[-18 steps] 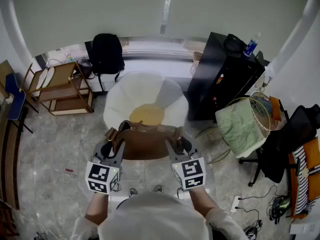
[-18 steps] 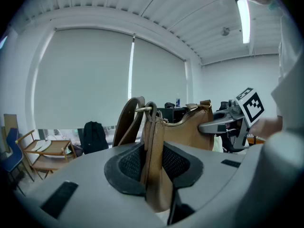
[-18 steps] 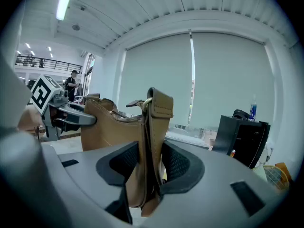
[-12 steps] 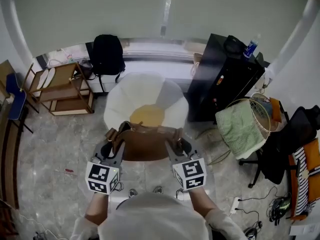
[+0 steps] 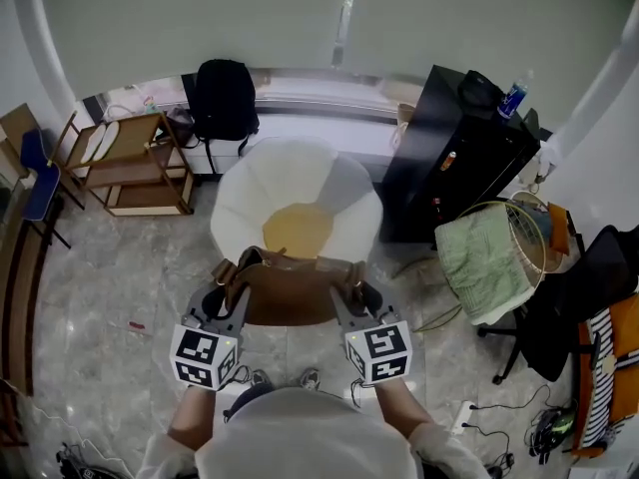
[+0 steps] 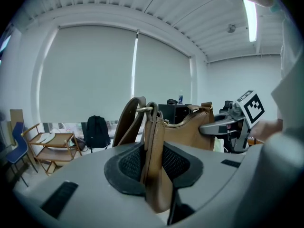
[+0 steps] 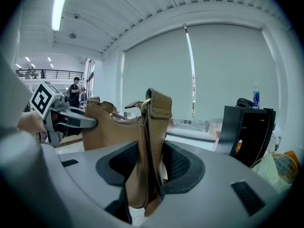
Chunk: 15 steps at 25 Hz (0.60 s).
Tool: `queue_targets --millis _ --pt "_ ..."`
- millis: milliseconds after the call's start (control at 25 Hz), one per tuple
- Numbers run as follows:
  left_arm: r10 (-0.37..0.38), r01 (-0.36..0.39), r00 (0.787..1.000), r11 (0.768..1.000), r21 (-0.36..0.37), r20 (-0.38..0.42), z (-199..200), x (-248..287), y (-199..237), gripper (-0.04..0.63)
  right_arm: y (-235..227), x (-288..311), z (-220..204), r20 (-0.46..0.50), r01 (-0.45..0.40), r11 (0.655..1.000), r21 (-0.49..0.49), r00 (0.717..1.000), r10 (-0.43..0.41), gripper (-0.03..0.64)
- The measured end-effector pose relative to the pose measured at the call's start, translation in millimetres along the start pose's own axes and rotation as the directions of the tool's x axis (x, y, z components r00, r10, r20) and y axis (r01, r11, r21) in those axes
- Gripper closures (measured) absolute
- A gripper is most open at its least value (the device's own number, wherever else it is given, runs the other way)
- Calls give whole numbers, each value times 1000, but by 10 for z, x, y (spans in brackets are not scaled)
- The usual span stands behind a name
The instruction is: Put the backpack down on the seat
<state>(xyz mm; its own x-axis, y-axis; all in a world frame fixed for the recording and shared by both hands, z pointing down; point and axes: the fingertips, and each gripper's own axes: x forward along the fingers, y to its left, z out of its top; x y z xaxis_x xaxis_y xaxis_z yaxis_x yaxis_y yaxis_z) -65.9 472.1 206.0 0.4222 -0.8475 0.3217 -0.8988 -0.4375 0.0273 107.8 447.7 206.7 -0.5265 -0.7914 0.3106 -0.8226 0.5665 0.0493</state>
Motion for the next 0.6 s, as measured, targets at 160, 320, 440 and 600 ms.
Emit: queue_targets --millis 160,320,440,600 --pt "25 -26 999 999 -19 -25 -112 42 -138 486 -93 -20 -151 -18 -35 999 12 999 35 440" --pt "36 -38 998 999 -39 -49 -202 79 -166 486 -125 27 -230 -38 -51 999 20 998 52 440" --pt "31 -34 998 998 -51 -62 -252 109 -135 486 -116 59 -264 -50 -55 998 25 997 56 440" --pt "11 -13 999 999 -45 -47 -200 234 -8 486 -159 191 -204 -44 -29 999 27 999 30 440"
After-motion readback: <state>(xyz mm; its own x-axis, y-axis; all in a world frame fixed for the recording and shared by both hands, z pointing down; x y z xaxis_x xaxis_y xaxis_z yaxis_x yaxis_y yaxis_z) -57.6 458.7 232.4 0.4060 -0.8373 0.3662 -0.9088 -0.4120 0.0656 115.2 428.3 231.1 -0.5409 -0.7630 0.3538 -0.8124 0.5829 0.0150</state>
